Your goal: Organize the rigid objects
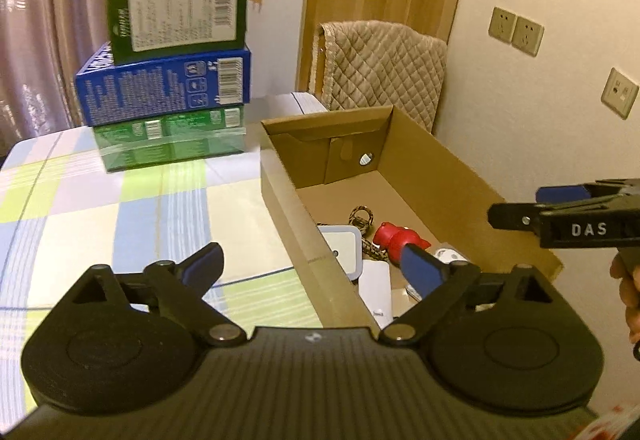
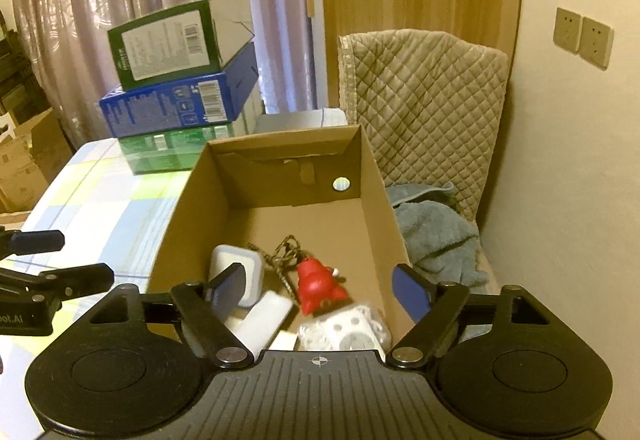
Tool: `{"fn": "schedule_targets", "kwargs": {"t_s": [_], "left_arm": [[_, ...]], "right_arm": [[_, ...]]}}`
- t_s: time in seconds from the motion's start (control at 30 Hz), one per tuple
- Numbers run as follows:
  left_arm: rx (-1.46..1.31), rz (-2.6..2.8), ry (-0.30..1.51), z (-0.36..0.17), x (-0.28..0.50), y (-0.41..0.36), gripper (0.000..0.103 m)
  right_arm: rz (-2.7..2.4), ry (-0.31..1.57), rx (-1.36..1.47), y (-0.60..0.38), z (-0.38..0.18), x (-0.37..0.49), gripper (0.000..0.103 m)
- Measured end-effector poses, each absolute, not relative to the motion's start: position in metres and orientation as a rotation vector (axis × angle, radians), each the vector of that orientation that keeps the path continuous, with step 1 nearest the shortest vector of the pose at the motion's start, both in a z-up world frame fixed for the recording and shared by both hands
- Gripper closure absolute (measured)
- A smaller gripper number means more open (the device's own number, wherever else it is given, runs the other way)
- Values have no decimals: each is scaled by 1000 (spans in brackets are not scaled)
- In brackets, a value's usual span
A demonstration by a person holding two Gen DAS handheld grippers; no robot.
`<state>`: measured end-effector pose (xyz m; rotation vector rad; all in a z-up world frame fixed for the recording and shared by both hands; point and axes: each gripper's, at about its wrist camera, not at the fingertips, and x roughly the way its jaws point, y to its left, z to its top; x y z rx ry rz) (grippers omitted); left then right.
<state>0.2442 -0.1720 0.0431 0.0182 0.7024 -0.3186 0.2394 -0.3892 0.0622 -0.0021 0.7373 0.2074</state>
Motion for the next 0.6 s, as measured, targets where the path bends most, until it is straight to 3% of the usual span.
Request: {"fn": "schedule_targets", "kwargs": {"t_s": [0.13,0.6], "left_arm": [[8,-313,689,55,218,-166,1],[-64,-241,695,77,134,-131,1]], "right_arm": [[223,722,-3,-386,79,212,22],[286,702,24,-381,101,123,20]]}}
